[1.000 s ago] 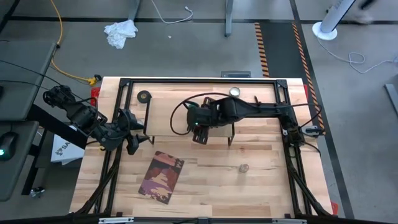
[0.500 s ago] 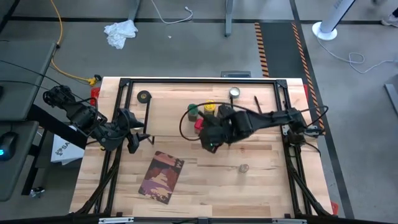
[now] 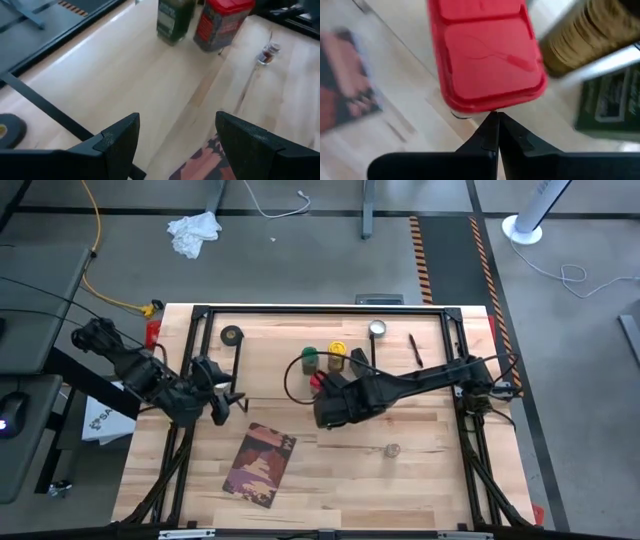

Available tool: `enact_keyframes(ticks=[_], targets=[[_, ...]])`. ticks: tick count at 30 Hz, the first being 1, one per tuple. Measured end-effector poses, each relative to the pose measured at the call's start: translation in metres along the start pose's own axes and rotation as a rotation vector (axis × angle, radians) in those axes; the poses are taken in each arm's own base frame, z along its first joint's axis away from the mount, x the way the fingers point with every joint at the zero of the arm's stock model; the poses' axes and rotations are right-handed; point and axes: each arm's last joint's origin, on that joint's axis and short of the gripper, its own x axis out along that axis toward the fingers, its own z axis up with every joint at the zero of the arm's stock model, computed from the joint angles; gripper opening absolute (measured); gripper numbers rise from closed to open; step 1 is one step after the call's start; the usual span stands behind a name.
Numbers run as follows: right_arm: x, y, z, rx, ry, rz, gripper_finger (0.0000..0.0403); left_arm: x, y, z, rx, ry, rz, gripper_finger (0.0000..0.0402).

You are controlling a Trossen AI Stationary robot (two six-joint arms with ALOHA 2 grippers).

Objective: Shelf spices
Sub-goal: Put the red seasoning can on the shelf

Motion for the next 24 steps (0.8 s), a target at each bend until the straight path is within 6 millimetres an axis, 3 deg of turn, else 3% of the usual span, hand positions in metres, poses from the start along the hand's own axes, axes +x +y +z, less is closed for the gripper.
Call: enact_keyframes(ticks=[14, 24], targets=[[0.009, 0.029, 0.035, 0.091, -0.312, 0.193, 0.0, 0.046, -0.01, -0.056, -0.222, 0.017, -0.045, 0.0257], [0.011, 0.028, 0.054, 0.162, -0.406, 0.258, 0.0, 0.048, -0.009, -0.057, -0.25, -0.051, -0.016, 0.0257]])
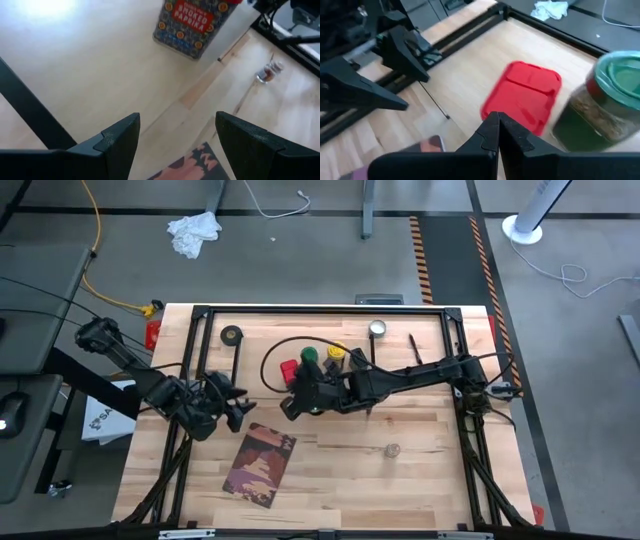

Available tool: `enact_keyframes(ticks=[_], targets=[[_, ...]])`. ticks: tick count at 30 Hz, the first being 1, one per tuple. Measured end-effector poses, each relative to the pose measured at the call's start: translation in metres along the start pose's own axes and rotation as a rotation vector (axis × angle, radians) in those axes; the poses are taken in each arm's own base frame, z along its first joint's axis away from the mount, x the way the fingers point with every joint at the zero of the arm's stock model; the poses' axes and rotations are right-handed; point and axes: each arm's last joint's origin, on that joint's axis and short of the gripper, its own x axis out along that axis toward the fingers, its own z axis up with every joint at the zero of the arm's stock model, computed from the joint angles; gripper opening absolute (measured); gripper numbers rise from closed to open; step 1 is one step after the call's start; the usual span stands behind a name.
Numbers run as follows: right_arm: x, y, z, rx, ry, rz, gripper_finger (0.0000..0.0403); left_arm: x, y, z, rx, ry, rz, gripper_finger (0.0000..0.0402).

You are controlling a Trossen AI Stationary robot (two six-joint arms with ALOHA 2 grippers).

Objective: Shelf spices
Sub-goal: Put the red seasoning can on the shelf

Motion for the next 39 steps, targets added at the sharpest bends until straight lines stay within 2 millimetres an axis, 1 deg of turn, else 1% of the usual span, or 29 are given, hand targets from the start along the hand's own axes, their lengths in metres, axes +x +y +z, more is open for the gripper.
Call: enact_keyframes(ticks=[4, 7, 11, 14, 16, 20, 23, 27, 31, 39], targets=[[0.005, -0.001, 0.01, 0.047, -0.039, 0.044, 0.0, 0.0, 0.0, 0.001, -0.002, -0.04, 0.011, 0.0257], [0.004, 0.002, 0.014, 0.009, -0.006, 0.138, 0.0, 0.0, -0.001, 0.002, -0.01, -0.042, 0.005, 0.0257], [-0.007, 0.014, 0.005, -0.057, 0.055, 0.227, 0.0, -0.001, -0.003, 0.0, -0.013, -0.008, -0.028, 0.0257], [-0.011, 0.017, -0.006, -0.106, 0.109, 0.215, 0.0, -0.003, -0.005, -0.001, 0.001, 0.002, -0.045, 0.0257], [-0.007, 0.014, -0.01, -0.122, 0.128, 0.175, 0.0, -0.003, -0.005, -0.002, 0.005, 0.003, -0.048, 0.0257], [0.014, 0.008, -0.017, -0.103, 0.159, 0.107, 0.0, -0.003, -0.005, -0.001, 0.01, -0.009, -0.043, 0.0257], [0.026, 0.005, -0.018, -0.079, 0.158, 0.082, 0.0, -0.003, -0.004, -0.001, 0.012, -0.01, -0.041, 0.0257], [0.036, 0.0, -0.018, -0.052, 0.134, 0.023, 0.0, -0.003, -0.004, -0.001, 0.014, -0.01, -0.039, 0.0257], [0.04, -0.003, -0.012, -0.007, 0.086, -0.003, 0.0, -0.003, -0.004, -0.001, 0.016, -0.009, -0.037, 0.0257], [0.043, 0.0, 0.002, 0.009, -0.023, 0.053, 0.0, -0.003, -0.001, -0.002, 0.045, -0.002, -0.013, 0.0257]])
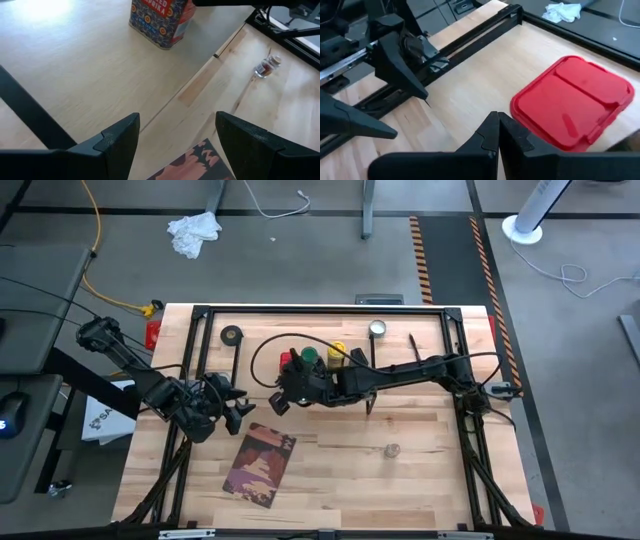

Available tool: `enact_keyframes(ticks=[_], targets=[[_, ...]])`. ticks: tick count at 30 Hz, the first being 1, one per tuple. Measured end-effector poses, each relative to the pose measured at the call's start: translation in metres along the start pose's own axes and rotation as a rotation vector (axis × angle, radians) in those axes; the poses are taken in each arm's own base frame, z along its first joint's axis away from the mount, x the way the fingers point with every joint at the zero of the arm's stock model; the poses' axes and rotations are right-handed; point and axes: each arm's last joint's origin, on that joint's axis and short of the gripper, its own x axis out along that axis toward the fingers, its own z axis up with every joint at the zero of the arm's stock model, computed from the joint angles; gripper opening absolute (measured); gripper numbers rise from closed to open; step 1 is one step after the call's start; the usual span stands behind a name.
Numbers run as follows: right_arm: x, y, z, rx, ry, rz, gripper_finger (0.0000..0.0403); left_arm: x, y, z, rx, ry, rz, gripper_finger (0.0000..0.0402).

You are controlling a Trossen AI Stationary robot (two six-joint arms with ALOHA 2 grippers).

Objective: Shelf spices
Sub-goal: Put the red seasoning can on the shelf, then put the transparent seasoning bottle on the shelf

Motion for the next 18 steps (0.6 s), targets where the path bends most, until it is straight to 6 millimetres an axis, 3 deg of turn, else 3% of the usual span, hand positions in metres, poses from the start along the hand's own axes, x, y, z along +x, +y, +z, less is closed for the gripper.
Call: enact_keyframes(ticks=[4, 6, 8, 11, 13, 16, 18], targets=[[-0.001, 0.001, 0.001, 0.005, 0.006, 0.027, 0.0, 0.0, 0.001, 0.0, 0.005, 0.002, 0.004, 0.0257], [-0.01, 0.008, 0.008, -0.034, 0.046, 0.124, 0.0, 0.0, 0.001, 0.0, 0.003, 0.002, 0.004, 0.0257], [-0.032, 0.016, 0.016, -0.119, 0.107, 0.242, 0.0, 0.0, 0.0, -0.001, 0.001, 0.014, 0.0, 0.0257], [-0.084, 0.025, 0.019, -0.23, 0.241, 0.296, 0.0, 0.0, 0.0, -0.001, 0.007, 0.04, -0.009, 0.0257], [-0.114, 0.022, 0.008, -0.303, 0.36, 0.168, 0.0, 0.0, 0.0, -0.001, 0.018, 0.042, -0.01, 0.0257], [-0.144, 0.005, -0.021, -0.34, 0.518, -0.175, 0.0011, 0.0, 0.0, -0.001, 0.024, 0.041, -0.01, 0.0257], [-0.152, 0.009, -0.035, -0.256, 0.516, -0.193, 0.0029, 0.0, 0.0, -0.001, 0.025, 0.041, -0.01, 0.0257]])
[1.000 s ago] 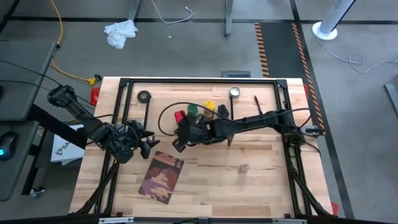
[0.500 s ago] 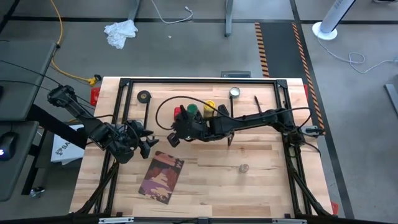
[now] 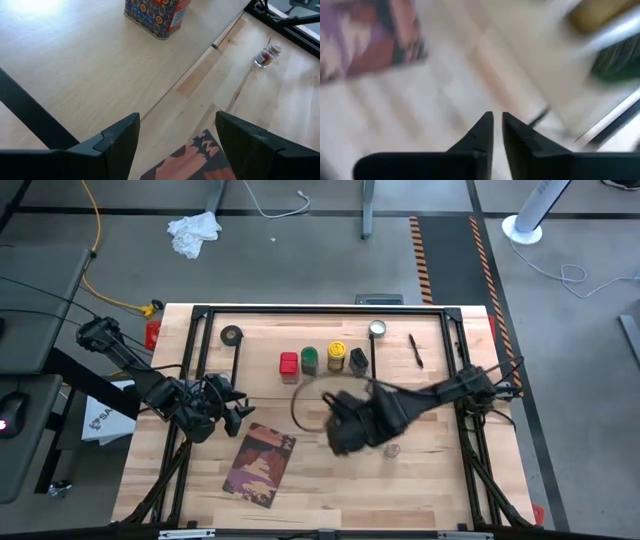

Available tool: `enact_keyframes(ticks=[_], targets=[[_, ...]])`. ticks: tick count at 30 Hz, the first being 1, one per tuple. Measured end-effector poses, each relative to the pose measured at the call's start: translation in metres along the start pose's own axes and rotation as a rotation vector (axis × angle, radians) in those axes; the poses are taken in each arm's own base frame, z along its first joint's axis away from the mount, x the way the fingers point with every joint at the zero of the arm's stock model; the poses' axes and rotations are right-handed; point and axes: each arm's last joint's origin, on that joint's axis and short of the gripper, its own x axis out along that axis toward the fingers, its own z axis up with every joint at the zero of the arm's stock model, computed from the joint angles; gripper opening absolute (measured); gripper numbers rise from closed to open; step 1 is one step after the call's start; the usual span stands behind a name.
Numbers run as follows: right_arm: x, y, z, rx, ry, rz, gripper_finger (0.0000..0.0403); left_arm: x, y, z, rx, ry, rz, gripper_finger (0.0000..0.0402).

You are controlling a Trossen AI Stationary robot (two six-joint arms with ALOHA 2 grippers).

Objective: Shelf spices
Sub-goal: Put the transparent seasoning bottle on the shelf

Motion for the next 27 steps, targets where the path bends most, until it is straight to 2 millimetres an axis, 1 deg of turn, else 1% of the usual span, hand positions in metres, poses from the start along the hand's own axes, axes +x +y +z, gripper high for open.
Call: enact_keyframes(ticks=[1, 3, 4, 6, 8, 11, 14, 17, 22, 24, 27], targets=[[-0.002, 0.003, -0.01, 0.023, 0.022, 0.037, 0.004, 0.0, 0.0, 0.0, 0.0, 0.001, 0.0, 0.0257], [0.002, 0.01, -0.026, 0.113, 0.099, 0.061, 0.0065, 0.0, 0.0, 0.0, -0.001, 0.012, -0.006, 0.0257], [0.006, 0.012, -0.036, 0.144, 0.148, 0.033, 0.0079, 0.0, -0.001, 0.0, -0.003, 0.019, -0.011, 0.0257], [0.02, 0.014, -0.06, 0.19, 0.225, -0.09, 0.0105, 0.0, -0.001, 0.0, -0.006, 0.035, -0.02, 0.0257], [0.033, 0.019, -0.076, 0.224, 0.283, -0.121, 0.013, -0.001, -0.001, -0.001, -0.004, 0.045, -0.026, 0.0257], [0.046, 0.016, -0.094, 0.258, 0.444, -0.176, 0.0168, -0.001, -0.001, -0.001, -0.005, 0.05, -0.029, 0.0257], [0.063, 0.015, -0.105, 0.263, 0.517, -0.198, 0.0203, -0.001, -0.001, -0.002, -0.005, 0.069, -0.037, 0.0257], [0.08, 0.011, -0.112, 0.27, 0.561, -0.227, 0.0226, -0.001, -0.001, -0.002, -0.005, 0.074, -0.039, 0.0257], [0.105, 0.002, -0.113, 0.301, 0.62, -0.219, 0.0231, -0.001, -0.003, -0.002, -0.016, 0.083, -0.051, 0.0257], [0.112, 0.001, -0.114, 0.313, 0.629, -0.175, 0.0232, -0.001, -0.003, -0.001, -0.023, 0.083, -0.059, 0.0257], [0.12, -0.002, -0.118, 0.32, 0.639, -0.169, 0.0232, -0.001, -0.004, -0.001, -0.039, 0.088, -0.066, 0.0257]])
